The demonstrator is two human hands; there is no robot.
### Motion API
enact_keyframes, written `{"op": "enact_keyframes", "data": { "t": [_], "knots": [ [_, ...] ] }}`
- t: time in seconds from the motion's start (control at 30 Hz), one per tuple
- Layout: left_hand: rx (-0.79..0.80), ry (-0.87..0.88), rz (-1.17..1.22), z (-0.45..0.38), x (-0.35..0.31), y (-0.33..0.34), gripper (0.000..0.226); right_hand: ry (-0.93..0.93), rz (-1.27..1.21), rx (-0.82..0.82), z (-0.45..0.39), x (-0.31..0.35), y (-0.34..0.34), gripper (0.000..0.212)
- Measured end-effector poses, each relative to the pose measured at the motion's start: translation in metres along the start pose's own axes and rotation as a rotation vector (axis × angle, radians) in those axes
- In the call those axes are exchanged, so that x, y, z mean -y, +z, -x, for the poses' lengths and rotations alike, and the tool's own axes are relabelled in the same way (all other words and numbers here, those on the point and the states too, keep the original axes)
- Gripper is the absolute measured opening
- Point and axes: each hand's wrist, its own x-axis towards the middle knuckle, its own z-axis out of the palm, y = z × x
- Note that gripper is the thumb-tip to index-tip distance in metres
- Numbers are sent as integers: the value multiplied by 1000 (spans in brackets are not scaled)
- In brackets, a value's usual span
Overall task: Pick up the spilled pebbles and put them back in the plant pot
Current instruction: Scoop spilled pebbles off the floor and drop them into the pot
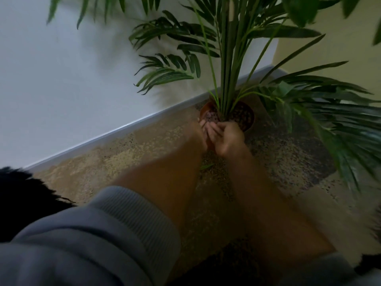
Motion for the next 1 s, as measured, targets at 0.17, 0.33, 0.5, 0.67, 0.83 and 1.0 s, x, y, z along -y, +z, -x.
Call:
{"op": "enact_keyframes", "data": {
  "t": [0.17, 0.33, 0.5, 0.67, 0.83, 1.0],
  "knots": [
    [-225, 0, -82, -8, 7, -23, 20, 46, 222, -38, -5, -21, -14, 22],
    [-264, 22, -291, -2, 7, -61, 23, 88, 428, -127, -9, -42, -32, 18],
    [-254, -8, -593, -10, -11, -124, 25, 108, 597, -141, -13, -69, -33, 17],
    [-229, 7, -792, -22, -26, -164, 14, 89, 748, -172, -16, -92, -20, 13],
    [-207, 48, -916, -30, -30, -186, 21, 41, 1040, -193, -21, -116, -2, 29],
    [-247, 72, -1038, -58, -13, -200, 25, -43, 1304, -183, -36, -132, 13, 38]
  ]
}}
